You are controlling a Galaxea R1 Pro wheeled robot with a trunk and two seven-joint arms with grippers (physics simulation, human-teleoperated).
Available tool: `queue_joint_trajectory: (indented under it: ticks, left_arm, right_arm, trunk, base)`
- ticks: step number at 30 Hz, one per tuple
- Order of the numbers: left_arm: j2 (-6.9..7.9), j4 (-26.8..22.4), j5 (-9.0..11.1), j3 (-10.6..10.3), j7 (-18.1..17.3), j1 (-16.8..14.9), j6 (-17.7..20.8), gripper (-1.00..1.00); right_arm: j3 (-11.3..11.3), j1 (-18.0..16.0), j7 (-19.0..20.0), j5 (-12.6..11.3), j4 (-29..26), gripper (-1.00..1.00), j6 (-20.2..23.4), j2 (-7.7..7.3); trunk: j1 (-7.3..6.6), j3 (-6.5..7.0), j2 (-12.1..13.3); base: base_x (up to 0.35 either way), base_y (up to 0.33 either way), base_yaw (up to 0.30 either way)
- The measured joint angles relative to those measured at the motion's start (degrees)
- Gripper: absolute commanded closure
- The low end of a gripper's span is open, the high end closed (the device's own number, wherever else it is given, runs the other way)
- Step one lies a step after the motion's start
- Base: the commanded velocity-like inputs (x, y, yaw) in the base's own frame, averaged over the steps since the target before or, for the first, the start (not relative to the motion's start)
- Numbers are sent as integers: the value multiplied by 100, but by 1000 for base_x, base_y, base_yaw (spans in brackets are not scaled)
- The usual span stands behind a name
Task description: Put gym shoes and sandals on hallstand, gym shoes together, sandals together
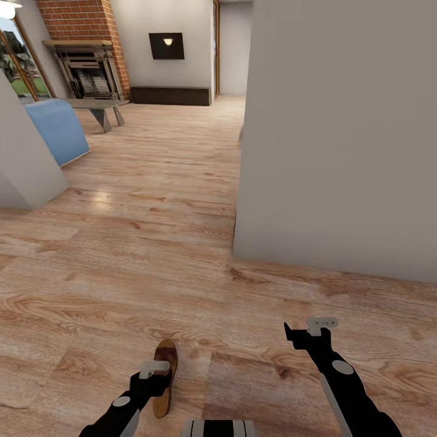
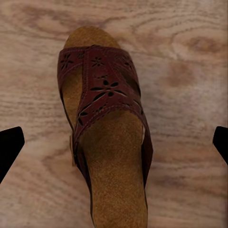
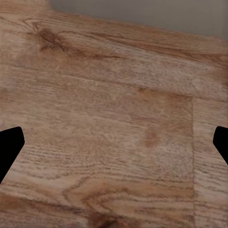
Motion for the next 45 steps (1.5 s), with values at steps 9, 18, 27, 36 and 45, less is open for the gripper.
queue_joint_trajectory:
  ticks: [9, 18, 27, 36, 45]
  left_arm:
    - [-26, 2, 0, -1, 38, -4, -56, -100]
    - [-27, 2, -6, 1, 69, -6, -64, -100]
    - [-20, 2, -12, 6, 78, -7, -66, -100]
    - [-19, 2, -13, 6, 79, -7, -66, -100]
    - [-19, 2, -13, 6, 79, -7, -68, -100]
  right_arm:
    - [2, 0, 0, 0, 0, -100, 0, 0]
    - [1, 0, 0, 0, 0, -100, 0, 0]
    - [0, 0, 0, 0, 0, -100, -2, 0]
    - [0, 0, 0, 0, 0, -100, -8, 0]
    - [0, 0, 0, 0, 0, -100, -9, 0]
  trunk:
    - [0, 0, 0]
    - [8, -67, -4]
    - [31, -311, -16]
    - [54, -588, -28]
    - [78, -864, -40]
  base:
    - [0, 0, 0]
    - [0, 0, 0]
    - [0, 0, 0]
    - [0, 0, 0]
    - [0, 0, 0]
